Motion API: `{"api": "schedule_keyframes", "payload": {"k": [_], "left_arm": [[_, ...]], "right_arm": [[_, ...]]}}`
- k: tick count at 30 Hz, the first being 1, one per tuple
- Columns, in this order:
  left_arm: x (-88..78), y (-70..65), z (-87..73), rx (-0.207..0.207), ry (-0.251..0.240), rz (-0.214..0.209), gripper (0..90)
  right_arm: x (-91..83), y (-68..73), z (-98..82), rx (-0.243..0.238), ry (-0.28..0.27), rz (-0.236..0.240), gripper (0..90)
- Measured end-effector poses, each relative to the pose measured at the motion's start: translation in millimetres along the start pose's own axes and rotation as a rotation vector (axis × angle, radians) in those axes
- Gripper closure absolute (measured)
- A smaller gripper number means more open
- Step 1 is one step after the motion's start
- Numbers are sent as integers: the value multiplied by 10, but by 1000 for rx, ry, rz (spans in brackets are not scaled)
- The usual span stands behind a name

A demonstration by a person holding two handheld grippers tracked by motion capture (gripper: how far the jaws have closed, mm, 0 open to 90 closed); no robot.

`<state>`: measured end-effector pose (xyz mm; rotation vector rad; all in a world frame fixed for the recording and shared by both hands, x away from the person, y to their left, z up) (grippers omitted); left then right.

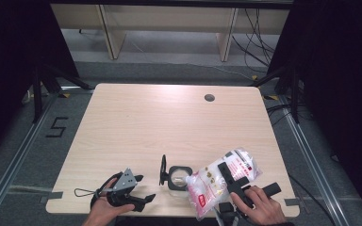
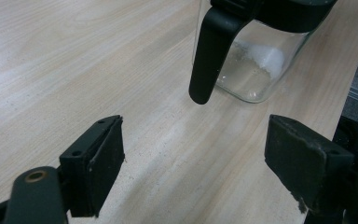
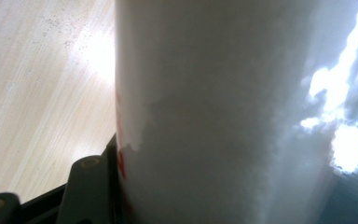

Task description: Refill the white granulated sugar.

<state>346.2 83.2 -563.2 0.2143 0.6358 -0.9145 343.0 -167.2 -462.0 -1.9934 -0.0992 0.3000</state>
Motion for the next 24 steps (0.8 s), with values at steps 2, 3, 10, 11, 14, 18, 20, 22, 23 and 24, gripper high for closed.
{"api": "schedule_keyframes", "payload": {"k": [2,3,10,11,14,18,20,22,23,24], "left_arm": [[-12,14,-15,11,18,5,192],[-11,15,-16,11,18,5,192],[-9,-9,2,-5,0,-1,192],[-3,-16,6,-13,-5,-7,192],[-8,4,-4,2,6,-2,192],[-13,-7,8,1,-3,-3,192],[-13,-5,5,2,-1,-2,192],[-10,-6,4,-4,-1,-3,192],[-9,-8,4,-6,-1,-4,192],[-9,-9,4,-6,-1,-4,192]], "right_arm": [[15,-24,19,-29,-10,-4,424],[12,-21,20,-26,-8,3,424],[12,1,24,8,5,21,425],[13,5,22,10,4,22,425],[9,-5,19,6,5,17,425],[18,4,21,10,1,26,425],[20,-1,21,1,-3,27,425],[16,-3,18,4,0,22,425],[15,-6,20,2,-1,21,426],[12,-11,22,0,-1,19,426]]}}
Point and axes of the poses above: each handheld gripper's, and its own axes: x roughly forward along the jaws, z roughly out of its top, y roughly to its left, the point moved 10 cm from there along x, roughly forward along the jaws, and after that the axes turned 2 degrees about y, right-handed, at the moved point
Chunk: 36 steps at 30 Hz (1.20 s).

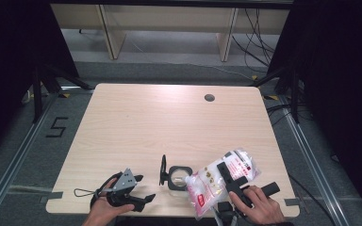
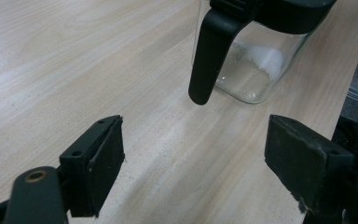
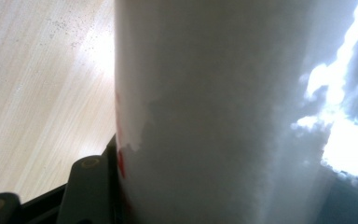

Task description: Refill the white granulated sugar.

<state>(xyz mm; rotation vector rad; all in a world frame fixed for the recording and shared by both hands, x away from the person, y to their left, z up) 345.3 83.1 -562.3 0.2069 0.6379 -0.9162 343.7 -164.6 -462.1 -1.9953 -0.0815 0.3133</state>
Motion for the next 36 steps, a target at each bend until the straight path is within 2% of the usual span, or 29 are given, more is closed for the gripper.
{"api": "schedule_keyframes", "payload": {"k": [5,7,8,9,14,15,17,19,22,23,26,28,30,32,33,34,36], "left_arm": [[0,1,-2,1,3,2,192],[1,-1,-4,2,1,2,192],[1,1,0,5,-2,4,192],[-3,1,4,11,-4,0,192],[-1,12,2,15,1,0,192],[1,-1,0,-2,0,-2,192],[0,2,4,15,-3,-2,193],[-3,1,2,11,-1,-1,192],[-6,3,3,7,-2,1,192],[-7,5,4,8,-2,2,193],[-7,4,3,10,-1,2,192],[-5,3,2,7,0,1,192],[0,-1,-1,0,1,-1,192],[-1,0,-2,1,2,4,192],[0,-1,-2,2,-1,3,193],[-1,3,1,14,-1,2,192],[0,2,2,12,-2,-1,193]], "right_arm": [[-9,-51,9,-12,-10,-8,426],[-14,-8,-14,-18,31,-8,427],[-3,-22,1,-43,22,-8,428],[-3,0,-6,1,9,-2,428],[-2,0,-9,2,13,-1,428],[7,-31,10,-22,-9,-6,428],[-13,3,-24,23,14,5,429],[-8,-16,-13,12,4,-3,429],[-7,-3,-19,29,4,2,429],[0,-9,-15,16,-6,3,429],[2,34,-25,49,2,12,429],[8,41,-25,47,-2,16,430],[8,73,-41,70,3,23,430],[17,35,-25,33,-10,13,430],[8,34,-31,36,-4,12,430],[9,10,-28,12,-13,5,430],[-4,0,-32,18,-7,5,430]]}}
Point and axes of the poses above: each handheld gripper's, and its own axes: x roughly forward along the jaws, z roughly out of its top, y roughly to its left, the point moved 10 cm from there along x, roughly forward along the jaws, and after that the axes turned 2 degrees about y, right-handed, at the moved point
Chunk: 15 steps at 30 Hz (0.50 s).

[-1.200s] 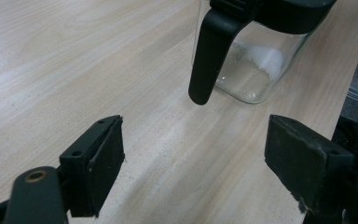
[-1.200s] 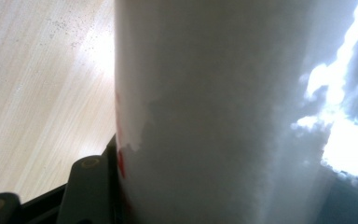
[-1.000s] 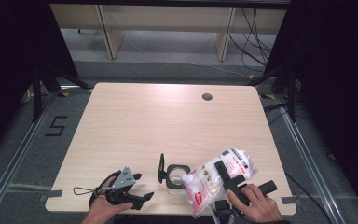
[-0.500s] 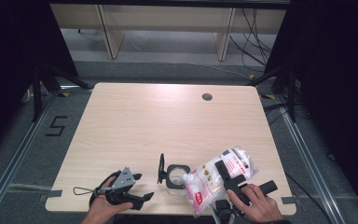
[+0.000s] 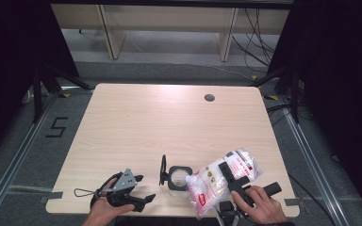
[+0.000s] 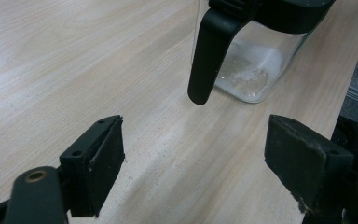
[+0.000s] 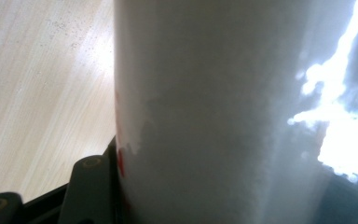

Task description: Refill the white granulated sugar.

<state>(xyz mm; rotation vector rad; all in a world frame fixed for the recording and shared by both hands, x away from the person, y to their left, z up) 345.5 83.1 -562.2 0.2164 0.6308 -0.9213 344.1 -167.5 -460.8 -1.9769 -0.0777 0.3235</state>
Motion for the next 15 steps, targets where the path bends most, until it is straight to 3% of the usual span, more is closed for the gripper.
{"api": "schedule_keyframes", "payload": {"k": [1,7,9,12,14,15], "left_arm": [[-2,0,0,-2,2,1,193],[-5,1,2,-1,-2,3,192],[-6,2,0,-2,2,3,193],[-5,-1,0,-4,2,2,192],[-4,0,0,-3,2,2,193],[-6,0,0,-3,2,3,193]], "right_arm": [[-12,13,-5,34,10,2,430],[-10,18,9,39,-4,5,430],[1,5,7,6,-10,2,430],[-4,38,-11,39,6,7,430],[-3,27,-16,22,6,5,431],[-8,40,-21,46,10,6,431]]}}
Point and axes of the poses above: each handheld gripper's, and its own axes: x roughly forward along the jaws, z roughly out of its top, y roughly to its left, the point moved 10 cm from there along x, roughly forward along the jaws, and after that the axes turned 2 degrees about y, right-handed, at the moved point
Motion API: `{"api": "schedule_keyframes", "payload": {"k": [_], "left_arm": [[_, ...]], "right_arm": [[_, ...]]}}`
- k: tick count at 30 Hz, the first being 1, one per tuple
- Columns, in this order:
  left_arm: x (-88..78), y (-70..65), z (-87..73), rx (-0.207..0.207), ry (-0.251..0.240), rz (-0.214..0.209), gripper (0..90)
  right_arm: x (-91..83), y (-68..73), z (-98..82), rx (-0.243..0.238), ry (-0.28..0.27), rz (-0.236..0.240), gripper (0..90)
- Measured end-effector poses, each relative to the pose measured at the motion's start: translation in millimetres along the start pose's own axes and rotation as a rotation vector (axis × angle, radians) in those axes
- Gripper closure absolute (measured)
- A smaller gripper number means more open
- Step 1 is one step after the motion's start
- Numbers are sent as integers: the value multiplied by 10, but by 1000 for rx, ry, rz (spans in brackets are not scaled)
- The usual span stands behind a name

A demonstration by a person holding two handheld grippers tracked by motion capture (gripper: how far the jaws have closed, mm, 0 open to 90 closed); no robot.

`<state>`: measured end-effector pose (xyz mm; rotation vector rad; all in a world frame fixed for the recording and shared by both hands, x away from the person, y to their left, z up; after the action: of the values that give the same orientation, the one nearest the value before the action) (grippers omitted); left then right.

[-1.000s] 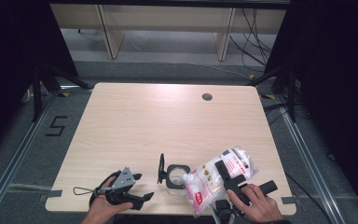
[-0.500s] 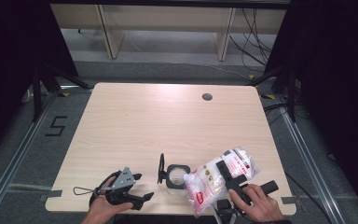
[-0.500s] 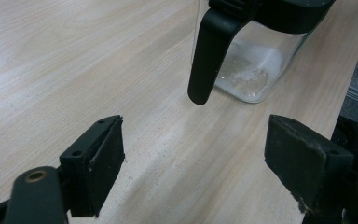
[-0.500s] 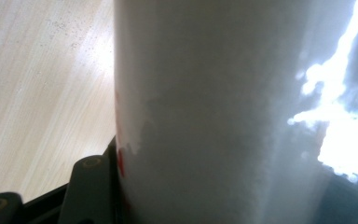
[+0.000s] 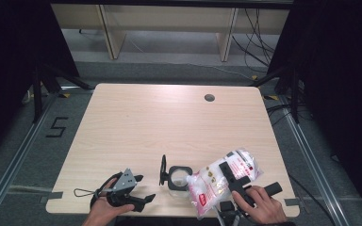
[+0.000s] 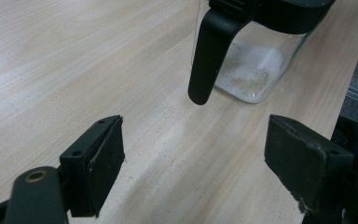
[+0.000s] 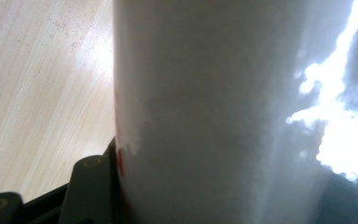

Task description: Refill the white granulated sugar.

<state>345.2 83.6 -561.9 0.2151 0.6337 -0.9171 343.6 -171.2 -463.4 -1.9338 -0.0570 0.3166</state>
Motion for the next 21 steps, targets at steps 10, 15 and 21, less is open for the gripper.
{"api": "schedule_keyframes", "payload": {"k": [10,15,21], "left_arm": [[4,-1,0,3,-2,-3,193],[6,0,-1,4,-1,-3,193],[2,-1,-2,0,1,-1,193]], "right_arm": [[-6,-36,-1,-42,-6,-6,431],[0,-47,4,-56,-13,-10,431],[-3,-48,3,-53,-17,-11,431]]}}
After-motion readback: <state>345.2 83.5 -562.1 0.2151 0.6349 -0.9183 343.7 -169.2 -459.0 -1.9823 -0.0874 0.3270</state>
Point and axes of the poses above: each handheld gripper's, and its own axes: x roughly forward along the jaws, z roughly out of its top, y roughly to its left, the point moved 10 cm from there along x, roughly forward along the jaws, and after that the axes turned 2 degrees about y, right-handed, at the moved point
